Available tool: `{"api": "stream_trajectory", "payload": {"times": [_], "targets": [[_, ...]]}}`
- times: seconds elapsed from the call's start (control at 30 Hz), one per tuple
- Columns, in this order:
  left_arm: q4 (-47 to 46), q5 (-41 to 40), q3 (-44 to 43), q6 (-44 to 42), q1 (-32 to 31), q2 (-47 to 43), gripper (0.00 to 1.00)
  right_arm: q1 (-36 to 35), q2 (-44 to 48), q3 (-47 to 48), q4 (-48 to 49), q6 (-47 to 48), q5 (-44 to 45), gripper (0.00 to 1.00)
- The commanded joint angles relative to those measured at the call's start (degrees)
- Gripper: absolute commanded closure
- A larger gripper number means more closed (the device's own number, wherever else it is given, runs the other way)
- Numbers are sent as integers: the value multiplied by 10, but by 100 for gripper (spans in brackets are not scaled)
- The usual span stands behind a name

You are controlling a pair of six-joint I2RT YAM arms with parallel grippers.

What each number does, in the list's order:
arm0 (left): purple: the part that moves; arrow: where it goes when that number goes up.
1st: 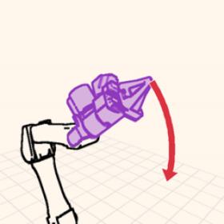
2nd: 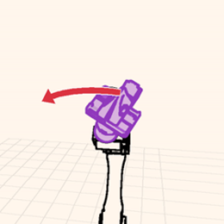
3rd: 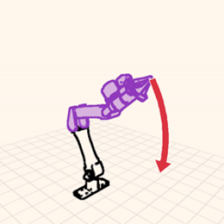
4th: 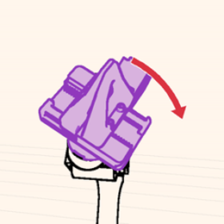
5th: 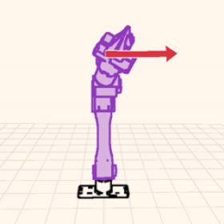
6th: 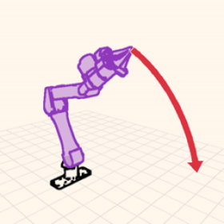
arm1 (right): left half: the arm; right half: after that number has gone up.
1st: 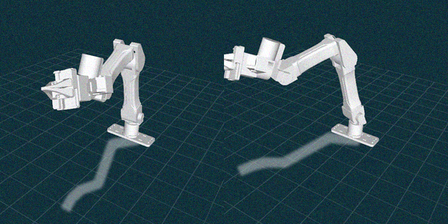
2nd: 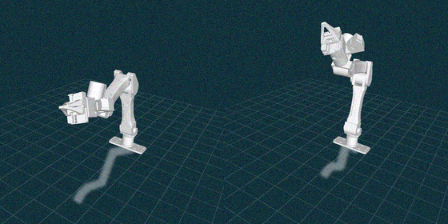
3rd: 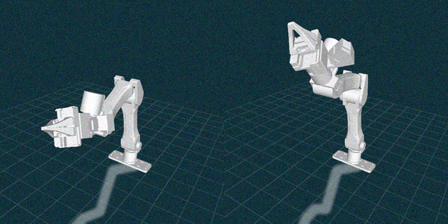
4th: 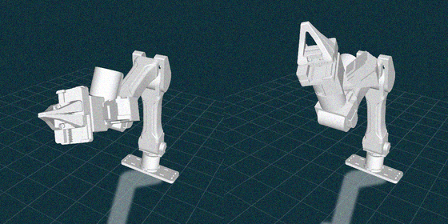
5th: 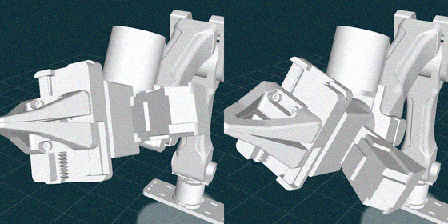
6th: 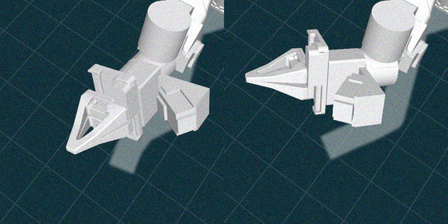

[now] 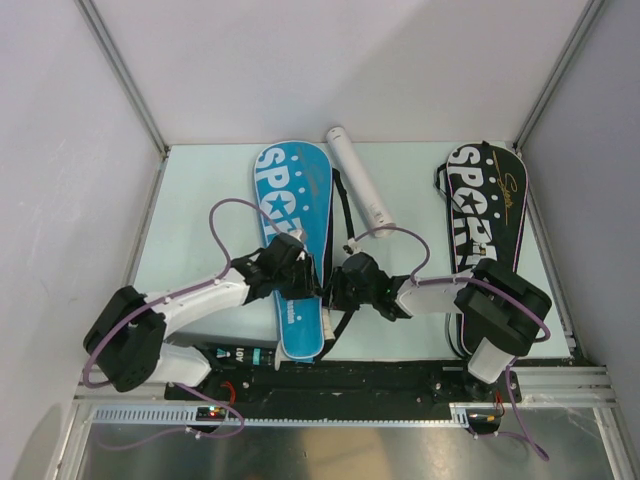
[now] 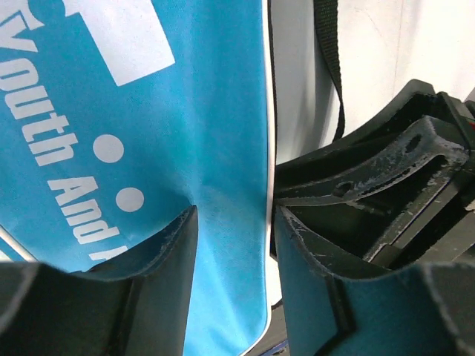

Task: Pack up the badminton gear
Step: Place the racket in the racket bag.

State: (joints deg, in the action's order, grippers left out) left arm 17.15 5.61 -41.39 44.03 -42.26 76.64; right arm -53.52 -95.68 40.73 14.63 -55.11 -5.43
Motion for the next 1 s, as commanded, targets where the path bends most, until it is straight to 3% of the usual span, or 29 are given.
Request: {"api": "stream_trajectory", "payload": {"times": [0.0,0.13,0.27,0.33,0.4,0.47,0.63,0.83,0.97], "targets": [[-5,-23,-29,4,-10,18,52,1,12,-13,67,-7,-1,74],[-4,-25,-40,-6,-13,38,53,1,18,-40,86,1,-14,70],[-5,-12,-55,-19,-14,58,62,0,25,-64,108,3,-23,68],[-5,-4,-60,-23,-14,62,76,0,24,-70,122,7,-36,69],[-5,-1,-60,-23,-14,55,92,4,18,-75,145,8,-63,61],[-5,-3,-55,-19,-14,41,98,7,15,-85,169,4,-88,52],[-3,-7,-40,-12,-14,6,100,20,50,-121,168,12,-115,46],[-3,-1,-35,-4,-15,-7,100,13,75,-147,150,6,-107,52],[-3,8,-32,7,-14,-13,100,3,38,-150,201,-16,-117,60]]}}
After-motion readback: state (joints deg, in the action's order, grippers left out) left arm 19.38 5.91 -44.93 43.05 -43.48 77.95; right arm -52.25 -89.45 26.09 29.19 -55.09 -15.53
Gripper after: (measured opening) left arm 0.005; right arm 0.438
